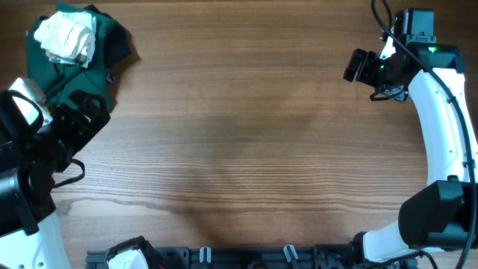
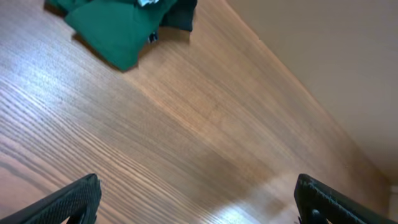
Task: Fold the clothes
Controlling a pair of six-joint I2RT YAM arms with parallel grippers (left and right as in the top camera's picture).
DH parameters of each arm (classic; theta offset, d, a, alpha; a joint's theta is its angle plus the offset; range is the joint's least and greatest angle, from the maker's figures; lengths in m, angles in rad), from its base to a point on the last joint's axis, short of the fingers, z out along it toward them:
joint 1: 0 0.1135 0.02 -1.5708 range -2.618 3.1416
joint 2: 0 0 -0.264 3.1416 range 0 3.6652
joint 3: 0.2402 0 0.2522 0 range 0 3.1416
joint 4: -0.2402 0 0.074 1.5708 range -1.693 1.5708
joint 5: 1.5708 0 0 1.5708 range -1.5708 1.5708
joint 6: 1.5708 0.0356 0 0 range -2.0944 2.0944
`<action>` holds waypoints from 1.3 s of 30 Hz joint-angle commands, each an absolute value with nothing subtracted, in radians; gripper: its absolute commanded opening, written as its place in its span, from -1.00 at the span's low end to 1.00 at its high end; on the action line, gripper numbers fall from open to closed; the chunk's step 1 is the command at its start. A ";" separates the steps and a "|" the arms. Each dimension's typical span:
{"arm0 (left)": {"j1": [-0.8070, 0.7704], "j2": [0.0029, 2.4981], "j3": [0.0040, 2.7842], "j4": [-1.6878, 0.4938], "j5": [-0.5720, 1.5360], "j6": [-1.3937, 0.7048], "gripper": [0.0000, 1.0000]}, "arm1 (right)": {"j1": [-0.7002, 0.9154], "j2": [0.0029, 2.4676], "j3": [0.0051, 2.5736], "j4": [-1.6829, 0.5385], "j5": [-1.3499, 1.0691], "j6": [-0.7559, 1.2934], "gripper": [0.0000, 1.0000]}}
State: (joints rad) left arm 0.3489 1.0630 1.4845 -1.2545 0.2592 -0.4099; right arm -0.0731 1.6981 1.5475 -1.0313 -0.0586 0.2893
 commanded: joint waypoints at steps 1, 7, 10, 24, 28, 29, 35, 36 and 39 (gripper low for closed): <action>0.312 1.061 1.448 -1.235 0.253 -0.420 0.99 | -0.072 1.702 1.556 -1.028 -0.041 0.289 0.99; 0.107 0.863 1.169 -0.917 0.202 -0.397 0.99 | -0.072 1.702 1.556 -1.028 -0.041 0.289 1.00; 0.076 0.729 0.952 -0.769 0.196 -0.397 1.00 | -0.072 1.702 1.556 -1.028 -0.041 0.289 0.99; -0.005 0.260 0.129 -0.085 0.242 -0.401 0.99 | -0.072 1.702 1.556 -1.028 -0.041 0.289 0.99; -0.009 0.158 0.070 -0.086 0.242 -0.401 1.00 | -0.072 1.702 1.556 -1.028 -0.041 0.289 1.00; -0.009 0.142 0.064 -0.086 0.242 -0.401 0.99 | -0.072 1.702 1.556 -1.028 -0.041 0.289 1.00; -0.009 0.033 0.024 -0.095 0.242 -0.401 1.00 | -0.072 1.702 1.556 -1.028 -0.041 0.289 1.00; -0.009 0.019 0.023 -0.090 0.243 -0.401 1.00 | -0.072 1.702 1.556 -1.028 -0.041 0.289 0.99; -0.009 0.002 0.022 -0.089 0.242 -0.400 1.00 | -0.072 1.702 1.556 -1.028 -0.041 0.289 1.00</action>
